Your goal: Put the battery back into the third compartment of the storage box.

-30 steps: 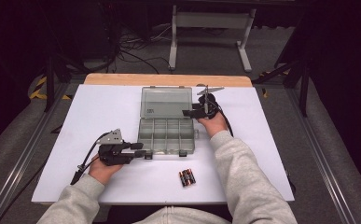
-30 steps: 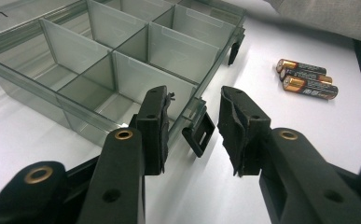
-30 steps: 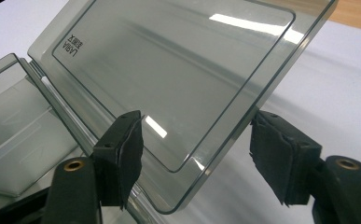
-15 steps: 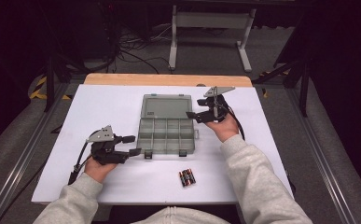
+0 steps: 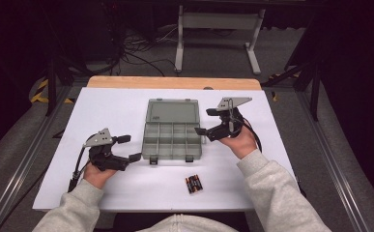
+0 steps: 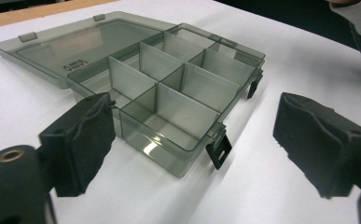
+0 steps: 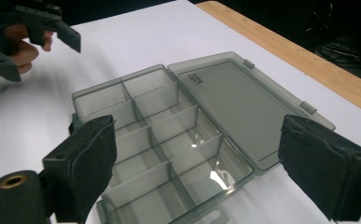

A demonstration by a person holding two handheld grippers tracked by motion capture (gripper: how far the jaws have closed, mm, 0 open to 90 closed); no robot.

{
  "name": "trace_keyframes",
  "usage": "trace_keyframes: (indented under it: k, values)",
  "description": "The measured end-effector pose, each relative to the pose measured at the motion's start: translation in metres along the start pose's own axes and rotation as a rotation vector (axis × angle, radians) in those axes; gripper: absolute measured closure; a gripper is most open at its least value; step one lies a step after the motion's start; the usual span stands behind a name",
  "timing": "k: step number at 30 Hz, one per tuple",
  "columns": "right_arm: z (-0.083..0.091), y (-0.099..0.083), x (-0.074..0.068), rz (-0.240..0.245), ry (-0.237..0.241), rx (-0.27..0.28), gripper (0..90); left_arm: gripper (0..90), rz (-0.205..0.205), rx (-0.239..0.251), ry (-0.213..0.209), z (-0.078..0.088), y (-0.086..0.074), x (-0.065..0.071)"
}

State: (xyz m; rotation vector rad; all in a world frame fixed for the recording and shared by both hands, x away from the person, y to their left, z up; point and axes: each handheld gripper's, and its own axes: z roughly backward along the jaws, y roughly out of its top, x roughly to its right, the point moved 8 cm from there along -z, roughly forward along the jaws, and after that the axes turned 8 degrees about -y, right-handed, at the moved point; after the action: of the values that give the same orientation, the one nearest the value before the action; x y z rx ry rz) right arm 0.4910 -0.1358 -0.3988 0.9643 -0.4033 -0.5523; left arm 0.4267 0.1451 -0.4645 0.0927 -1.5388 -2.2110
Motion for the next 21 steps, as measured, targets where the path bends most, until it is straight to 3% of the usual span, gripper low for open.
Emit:
trace_keyframes:
  k: [10, 11, 15, 21]
  values:
    - [0.017, -0.001, -0.016, 0.066, 0.014, -0.028, 8.9, 9.1, 0.020, 0.026, 0.011, 0.011, -0.003, 0.000]
    - [0.020, -0.002, -0.019, 0.090, 0.015, -0.042, 9.1, 8.8, 0.024, 0.028, 0.009, 0.012, -0.004, 0.001]
    - [0.023, -0.006, -0.026, 0.103, 0.043, -0.094, 9.9, 8.3, 0.024, 0.030, 0.018, 0.015, -0.005, 0.000]
    - [0.030, -0.017, -0.042, 0.115, 0.127, -0.192, 12.7, 7.8, 0.032, 0.027, 0.036, 0.019, -0.009, 0.001]
